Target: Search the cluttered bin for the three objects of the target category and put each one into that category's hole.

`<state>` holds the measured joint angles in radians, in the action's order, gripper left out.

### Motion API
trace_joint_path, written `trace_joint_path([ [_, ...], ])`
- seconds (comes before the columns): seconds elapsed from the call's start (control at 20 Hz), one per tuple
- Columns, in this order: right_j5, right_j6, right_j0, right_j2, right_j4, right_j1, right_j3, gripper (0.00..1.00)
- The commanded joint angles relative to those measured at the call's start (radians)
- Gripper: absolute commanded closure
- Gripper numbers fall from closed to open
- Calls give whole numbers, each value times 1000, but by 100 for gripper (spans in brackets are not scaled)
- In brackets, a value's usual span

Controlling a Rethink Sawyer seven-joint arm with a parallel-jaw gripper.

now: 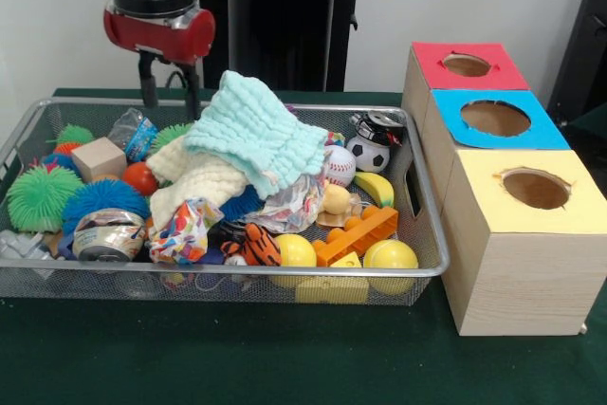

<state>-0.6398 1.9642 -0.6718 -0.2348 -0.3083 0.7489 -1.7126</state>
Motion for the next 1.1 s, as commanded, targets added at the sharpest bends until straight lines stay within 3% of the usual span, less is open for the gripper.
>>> trace_joint_path([
  [0.05, 94, -35, -43, 57, -134, -43, -97, 0],
  [0.35, 147, -13, -55, 77, -202, -81, -74, 0],
  [0.75, 132, -133, -163, -19, -220, -159, -68, 0],
  [1.1, 126, -154, -208, -46, -251, -207, -88, 0],
])
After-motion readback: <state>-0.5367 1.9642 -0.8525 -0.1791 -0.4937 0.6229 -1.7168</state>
